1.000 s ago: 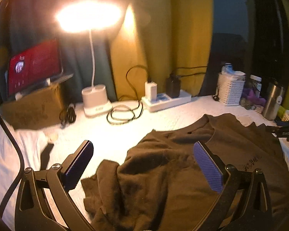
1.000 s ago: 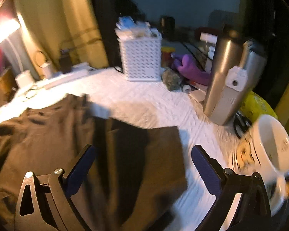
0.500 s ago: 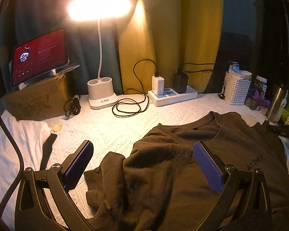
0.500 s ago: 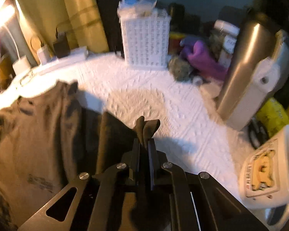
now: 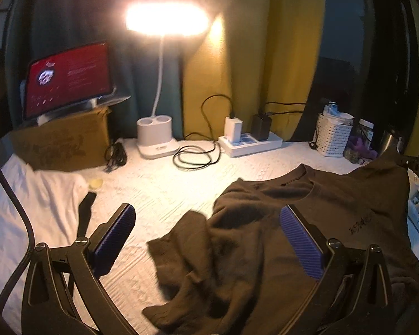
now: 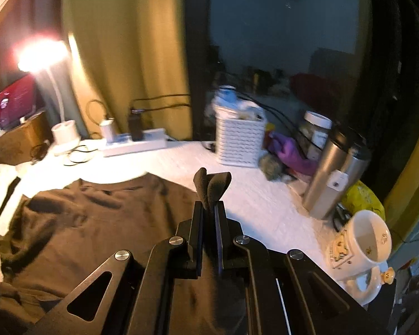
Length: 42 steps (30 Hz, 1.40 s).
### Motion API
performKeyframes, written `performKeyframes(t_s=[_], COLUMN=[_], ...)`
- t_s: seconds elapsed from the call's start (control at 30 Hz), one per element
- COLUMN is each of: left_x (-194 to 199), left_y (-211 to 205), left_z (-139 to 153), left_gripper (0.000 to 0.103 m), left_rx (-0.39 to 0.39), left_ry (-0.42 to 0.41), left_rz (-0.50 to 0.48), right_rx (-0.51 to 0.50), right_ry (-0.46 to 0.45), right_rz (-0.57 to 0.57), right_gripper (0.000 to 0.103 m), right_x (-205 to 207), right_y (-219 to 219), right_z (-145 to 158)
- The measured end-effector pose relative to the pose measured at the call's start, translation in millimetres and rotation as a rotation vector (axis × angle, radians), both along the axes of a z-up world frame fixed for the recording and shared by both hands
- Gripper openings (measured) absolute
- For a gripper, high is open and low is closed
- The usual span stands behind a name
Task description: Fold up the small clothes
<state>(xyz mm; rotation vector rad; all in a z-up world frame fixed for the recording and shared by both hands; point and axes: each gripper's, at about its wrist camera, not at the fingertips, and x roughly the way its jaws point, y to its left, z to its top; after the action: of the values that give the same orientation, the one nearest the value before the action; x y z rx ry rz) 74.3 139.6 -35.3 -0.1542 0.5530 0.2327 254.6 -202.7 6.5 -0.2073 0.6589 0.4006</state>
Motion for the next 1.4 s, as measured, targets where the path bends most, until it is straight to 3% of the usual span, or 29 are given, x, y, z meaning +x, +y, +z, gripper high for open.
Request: performKeyframes(t_s=[0.2, 0.53, 0.8, 0.97, 1.0, 1.07, 1.1, 1.27, 1.37, 1.4], left_x=[-13, -17, 0, 15, 19, 24, 26, 31, 29, 28], left_y=[19, 39, 62, 63, 63, 60, 58, 46, 40, 41], left_z=[-10, -21, -46, -70, -79, -91, -96, -99, -97, -96], left_gripper=[0.102, 0.102, 0.102, 0.102, 0.102, 0.102, 0.099, 0.083, 0.047, 0.031], left_rx=[-0.045, -0.042, -0.060, -0.103, -0.110, -0.118, -0.124, -0.070, -0.051, -0.052], left_ry=[0.002, 0.024, 0.113, 0.196, 0.232, 0.281, 0.302, 0.337, 0.323, 0.317], left_rz=[0.052, 0.085, 0.094, 0.060, 0.055, 0.041, 0.036, 0.004, -0.015, -0.008], right_rx=[-0.014, -0.008, -0.009, -0.019, -0.016, -0.008, -0.001, 0.024, 0.053, 0.059], right_ry=[0.026, 0.162, 0.316, 0.348, 0.339, 0.315, 0.303, 0.239, 0.227, 0.220], right_rz=[0.075, 0.140, 0.190, 0.219, 0.225, 0.232, 0.235, 0.208, 0.172, 0.162], right_gripper=[0.007, 0.007, 0.007, 0.011, 0.020, 0.063, 0.091, 0.092, 0.092, 0.092], right_x=[-10, -15, -18, -21, -23, -27, -28, -31, -28, -28], right_y=[41, 89, 109, 111, 110, 106, 104, 86, 72, 68], right_z=[-7, -62, -113, -122, -120, -112, -108, -84, -76, -74])
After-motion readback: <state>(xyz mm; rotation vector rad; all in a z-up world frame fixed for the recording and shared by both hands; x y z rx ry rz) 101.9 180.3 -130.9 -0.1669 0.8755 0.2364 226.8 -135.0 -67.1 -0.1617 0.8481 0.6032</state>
